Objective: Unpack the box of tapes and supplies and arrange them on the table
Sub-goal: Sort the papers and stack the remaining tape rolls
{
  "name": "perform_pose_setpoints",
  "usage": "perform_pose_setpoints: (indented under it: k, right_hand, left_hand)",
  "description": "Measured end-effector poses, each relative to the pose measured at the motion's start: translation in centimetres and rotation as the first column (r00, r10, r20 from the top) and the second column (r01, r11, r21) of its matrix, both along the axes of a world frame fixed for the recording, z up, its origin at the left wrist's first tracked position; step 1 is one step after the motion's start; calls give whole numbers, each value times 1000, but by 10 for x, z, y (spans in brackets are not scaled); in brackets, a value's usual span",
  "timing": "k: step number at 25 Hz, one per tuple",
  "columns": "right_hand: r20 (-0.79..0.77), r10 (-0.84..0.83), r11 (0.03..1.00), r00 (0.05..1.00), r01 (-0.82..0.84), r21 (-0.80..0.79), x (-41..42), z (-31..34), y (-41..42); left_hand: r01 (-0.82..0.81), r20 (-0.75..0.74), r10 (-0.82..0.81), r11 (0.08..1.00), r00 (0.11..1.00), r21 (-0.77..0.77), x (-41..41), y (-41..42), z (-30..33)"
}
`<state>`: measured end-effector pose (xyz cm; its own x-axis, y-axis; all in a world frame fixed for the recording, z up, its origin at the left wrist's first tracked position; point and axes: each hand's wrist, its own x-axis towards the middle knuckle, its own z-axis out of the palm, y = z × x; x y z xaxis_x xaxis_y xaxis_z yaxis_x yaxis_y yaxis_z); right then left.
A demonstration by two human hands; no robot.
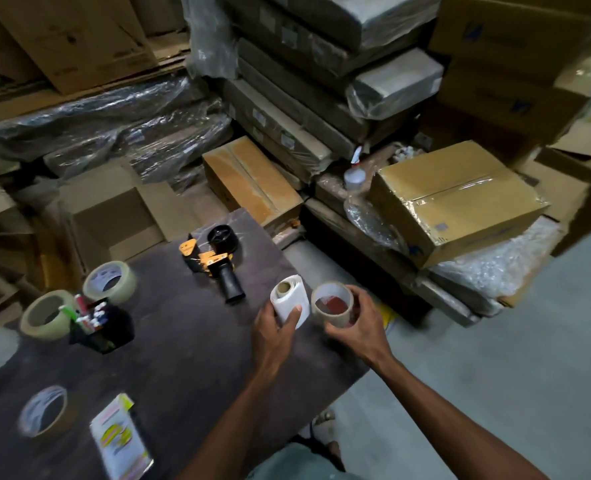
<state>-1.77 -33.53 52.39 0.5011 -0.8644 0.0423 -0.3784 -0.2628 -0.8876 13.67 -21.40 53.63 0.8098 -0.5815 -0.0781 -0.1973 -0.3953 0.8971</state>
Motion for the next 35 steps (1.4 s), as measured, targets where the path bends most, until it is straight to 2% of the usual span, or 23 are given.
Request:
perform_pose_setpoints:
  k: [7,11,16,21,27,35]
  right_hand:
    - [-68,-64,996,996,68,61,-15,-18,-81]
    - [-92,-95,989,991,105,102,-27,-35,-119]
    - [-125,-45,987,991,63,147,-40,-64,-178]
    - [-200,24,965,979,30,262,-38,-138,-231]
    - [-281,117,943,953,-17,334,-29,-232,-271]
    - [-360,144,943,922,-18,332,-31,-342,-294]
  left_hand:
    - [98,-84,-96,995,992,27,-8,-98,-23]
    - [139,-57,-137,990,989,27,-16,-141,-27]
    - [76,-68,-67,987,995,142,-24,-201,-50]
    - [1,-171,54,953,984,304,-21,-248,-130]
    - [-154,-229,243,925,943,348,-26,-281,-209]
    - [-179,-228,292,892,929,415,-32,-302,-311]
